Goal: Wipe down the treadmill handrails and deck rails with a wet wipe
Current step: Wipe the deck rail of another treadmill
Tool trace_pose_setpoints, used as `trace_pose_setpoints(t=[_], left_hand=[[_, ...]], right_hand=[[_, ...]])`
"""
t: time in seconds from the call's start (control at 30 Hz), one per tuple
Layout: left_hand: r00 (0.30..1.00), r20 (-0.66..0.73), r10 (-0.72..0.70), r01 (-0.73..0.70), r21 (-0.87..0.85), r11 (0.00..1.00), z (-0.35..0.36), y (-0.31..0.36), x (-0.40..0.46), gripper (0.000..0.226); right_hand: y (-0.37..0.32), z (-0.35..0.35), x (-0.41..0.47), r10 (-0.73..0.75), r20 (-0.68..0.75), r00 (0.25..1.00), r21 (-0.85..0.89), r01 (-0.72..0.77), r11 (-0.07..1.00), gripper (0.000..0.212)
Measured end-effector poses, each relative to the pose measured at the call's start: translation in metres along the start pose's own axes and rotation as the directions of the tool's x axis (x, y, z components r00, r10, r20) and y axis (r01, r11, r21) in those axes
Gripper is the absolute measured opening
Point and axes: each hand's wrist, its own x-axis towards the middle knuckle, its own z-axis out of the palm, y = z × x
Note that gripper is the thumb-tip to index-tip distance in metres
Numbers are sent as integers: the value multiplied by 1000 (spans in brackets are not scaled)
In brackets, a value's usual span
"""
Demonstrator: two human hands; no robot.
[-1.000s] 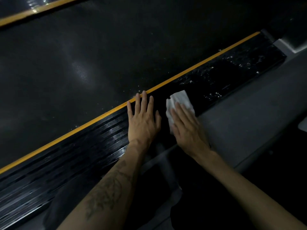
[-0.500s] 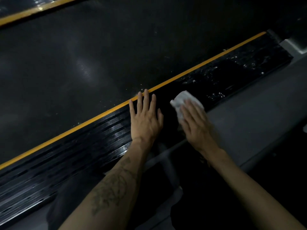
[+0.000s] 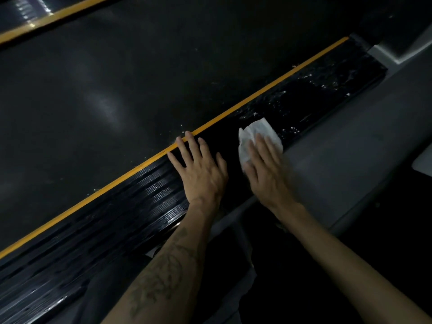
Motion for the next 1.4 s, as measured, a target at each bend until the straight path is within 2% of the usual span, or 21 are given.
trace_pose_setpoints(t=[0.13, 0.17, 0.3, 0.37, 0.43, 0.5, 0.53, 0.7, 0.77, 0.8, 0.87, 0.9, 1.03, 1.07, 1.23, 1.4], left_hand=[[1000, -10, 8, -8, 11, 1000, 2, -1, -1, 72], [1000, -17, 15, -14, 8, 1000, 3, -2, -1, 73], [997, -27, 79, -79, 8, 997, 5, -2, 0, 73], [993, -26, 113, -112, 27, 993, 7, -2, 1, 72], [993, -25, 116, -115, 26, 993, 9, -1, 3, 71], [993, -30, 114, -114, 14, 993, 10, 0, 4, 71], [993, -34, 111, -111, 9, 994, 10, 0, 4, 70], [993, -53, 103, -103, 7, 995, 11, 1, 6, 70], [993, -59, 104, -104, 4, 995, 12, 1, 7, 72], [993, -62, 102, -103, 1, 995, 12, 1, 7, 72], [993, -60, 104, -104, -2, 995, 13, 2, 7, 72], [993, -58, 103, -103, -2, 995, 13, 2, 8, 72], [993, -64, 100, -101, -11, 995, 13, 3, 9, 73], [993, -66, 99, -101, -13, 995, 13, 4, 9, 72], [994, -64, 93, -93, -7, 996, 13, 6, 9, 72], [994, -72, 79, -80, -3, 997, 13, 8, 10, 71]], right_hand=[[16, -1, -12, -284, 47, 958, -38, 286, 957, 52], [24, -4, -7, -278, 39, 960, -56, 279, 959, 51], [35, -12, 12, 9, 28, 1000, -37, -8, 999, 57], [25, -7, 5, -26, 30, 999, 21, 26, 999, 60], [16, 0, -10, -173, 37, 984, 47, 171, 984, 59], [20, -1, -13, -280, 80, 957, 23, 279, 960, 56], [27, -3, -9, -282, 83, 956, -6, 283, 959, 55], [47, -16, 18, -29, 72, 997, -40, 32, 999, 61], [37, -7, 10, -65, 32, 997, 20, 64, 998, 62], [34, -4, 4, -132, 38, 991, 35, 131, 991, 62], [40, -6, 2, -258, 78, 963, 7, 258, 966, 59], [48, -11, 6, -274, 82, 958, -17, 276, 961, 57], [58, -22, 18, -39, 56, 998, -23, 40, 999, 61], [50, -19, 16, -22, 48, 999, -4, 22, 1000, 63], [44, -9, 9, -243, 56, 969, -11, 243, 970, 57], [51, -14, 18, -47, 28, 999, -53, 48, 997, 61]])
